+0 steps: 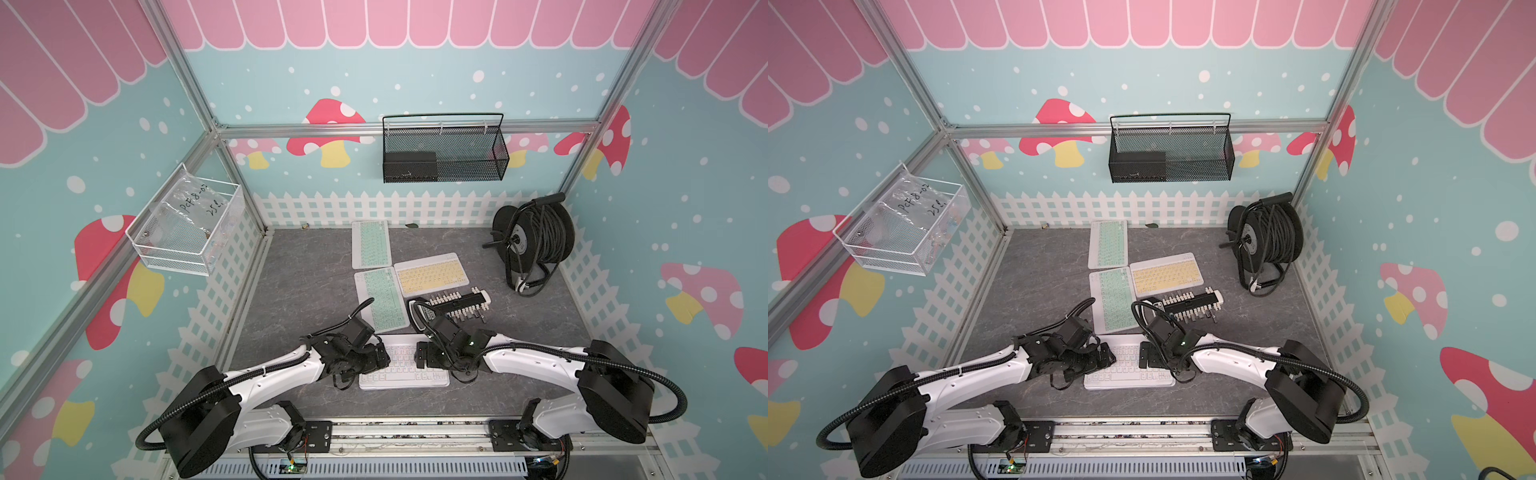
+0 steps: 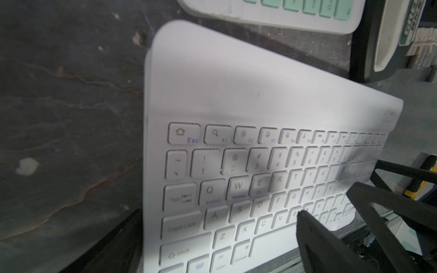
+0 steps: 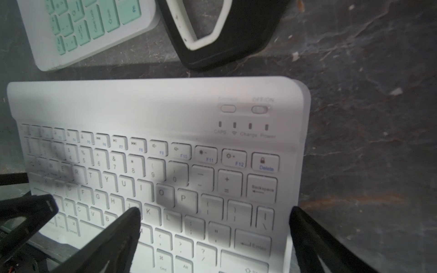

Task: Stack the numeric keypads
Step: Place the numeric keypad at the numeric keypad.

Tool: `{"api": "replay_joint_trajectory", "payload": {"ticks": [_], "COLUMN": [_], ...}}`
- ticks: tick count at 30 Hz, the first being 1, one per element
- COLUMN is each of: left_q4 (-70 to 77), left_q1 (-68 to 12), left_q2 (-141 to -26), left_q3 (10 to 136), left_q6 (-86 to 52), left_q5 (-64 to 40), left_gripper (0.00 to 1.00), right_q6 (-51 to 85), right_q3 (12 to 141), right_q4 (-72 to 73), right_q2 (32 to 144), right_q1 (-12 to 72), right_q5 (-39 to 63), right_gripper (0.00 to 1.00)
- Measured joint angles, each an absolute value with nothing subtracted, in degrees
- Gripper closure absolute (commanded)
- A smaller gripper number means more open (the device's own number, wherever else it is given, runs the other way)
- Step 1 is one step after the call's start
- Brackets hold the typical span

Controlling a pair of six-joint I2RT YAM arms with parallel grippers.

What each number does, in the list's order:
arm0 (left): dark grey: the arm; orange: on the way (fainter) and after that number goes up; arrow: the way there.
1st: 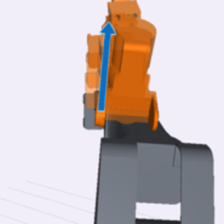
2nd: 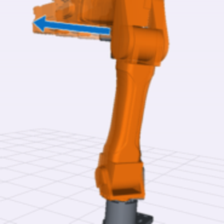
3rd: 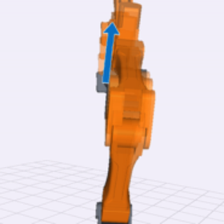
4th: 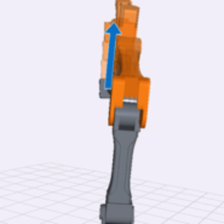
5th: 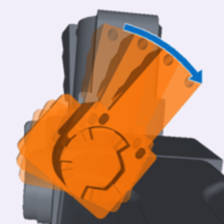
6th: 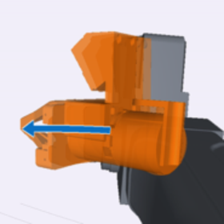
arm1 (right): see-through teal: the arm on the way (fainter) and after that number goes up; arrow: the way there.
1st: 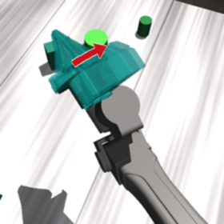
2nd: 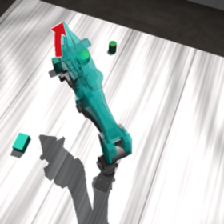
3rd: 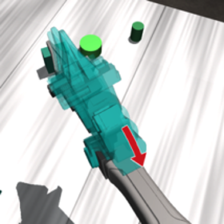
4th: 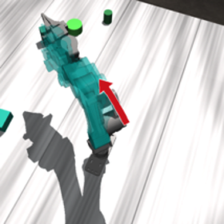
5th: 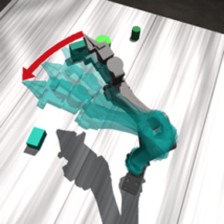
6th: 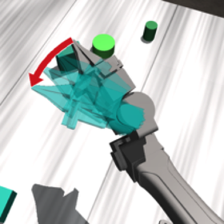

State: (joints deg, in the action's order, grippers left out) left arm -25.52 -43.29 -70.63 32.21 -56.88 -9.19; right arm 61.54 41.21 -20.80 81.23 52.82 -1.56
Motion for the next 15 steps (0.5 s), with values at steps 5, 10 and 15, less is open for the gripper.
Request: {"api": "replay_joint_trajectory", "payload": {"ticks": [5,10,15], "left_q4": [-26.44,-26.96,-26.98], "left_q1": [-44.27,-44.99,-45.21], "left_q2": [-70.63,-70.63,-70.63], "left_q3": [32.8,33.06,33.06], "left_q6": [-57.28,-57.45,-57.89], "left_q5": [-8.51,-7.9,-7.46], "left_gripper": [0.0,0.0,0.0], "right_q6": [61.58,61.6,61.58], "right_q3": [41.21,41.21,41.17], "right_q4": [-20.82,-21.47,-21.43], "right_q2": [81.58,80.88,80.86], "right_q1": [52.82,52.82,52.84], "right_q5": [-1.58,-2.2,-1.91], "right_gripper": [0.0,0.0,0.0]}}
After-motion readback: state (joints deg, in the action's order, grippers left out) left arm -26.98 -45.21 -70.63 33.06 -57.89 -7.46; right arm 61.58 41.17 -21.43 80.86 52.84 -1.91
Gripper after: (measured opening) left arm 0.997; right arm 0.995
